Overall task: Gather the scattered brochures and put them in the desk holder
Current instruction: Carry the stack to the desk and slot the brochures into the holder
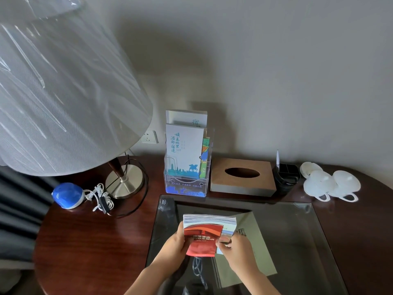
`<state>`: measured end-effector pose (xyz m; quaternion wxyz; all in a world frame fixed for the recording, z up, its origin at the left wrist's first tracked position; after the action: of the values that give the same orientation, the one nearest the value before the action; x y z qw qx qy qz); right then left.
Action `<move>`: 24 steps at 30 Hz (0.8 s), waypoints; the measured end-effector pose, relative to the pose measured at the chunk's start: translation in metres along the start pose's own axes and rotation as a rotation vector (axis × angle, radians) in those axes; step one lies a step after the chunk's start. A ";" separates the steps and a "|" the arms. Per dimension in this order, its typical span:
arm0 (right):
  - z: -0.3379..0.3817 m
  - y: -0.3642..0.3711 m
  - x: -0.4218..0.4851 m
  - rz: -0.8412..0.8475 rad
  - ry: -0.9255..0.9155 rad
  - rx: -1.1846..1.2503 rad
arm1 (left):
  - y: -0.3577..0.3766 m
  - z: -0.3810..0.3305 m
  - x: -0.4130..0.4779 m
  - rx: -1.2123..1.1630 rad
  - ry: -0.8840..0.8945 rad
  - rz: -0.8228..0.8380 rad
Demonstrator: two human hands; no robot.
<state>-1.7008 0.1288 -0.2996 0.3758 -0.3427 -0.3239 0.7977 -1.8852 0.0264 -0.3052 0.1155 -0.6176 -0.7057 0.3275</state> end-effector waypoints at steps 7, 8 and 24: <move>0.010 -0.010 0.002 0.035 0.028 0.003 | -0.029 -0.012 0.010 0.159 0.008 -0.043; 0.014 -0.013 0.004 0.053 0.006 0.007 | -0.039 -0.016 0.013 0.157 0.001 -0.074; 0.161 -0.131 0.125 -0.185 -0.151 0.085 | -0.213 -0.087 0.102 -0.284 0.026 -0.434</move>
<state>-1.8392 0.2566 -0.1468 0.4365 -0.2340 -0.3474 0.7963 -2.0270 0.1456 -0.1350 0.1043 -0.4658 -0.8590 0.1850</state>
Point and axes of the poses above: each hand's wrist, its own x-axis towards the middle knuckle, its own y-axis out of the palm, z = x × y, the point moved 1 cm from there along x, towards the middle knuckle, and after that the axes turned 2 degrees about z, right-handed, at the moved point
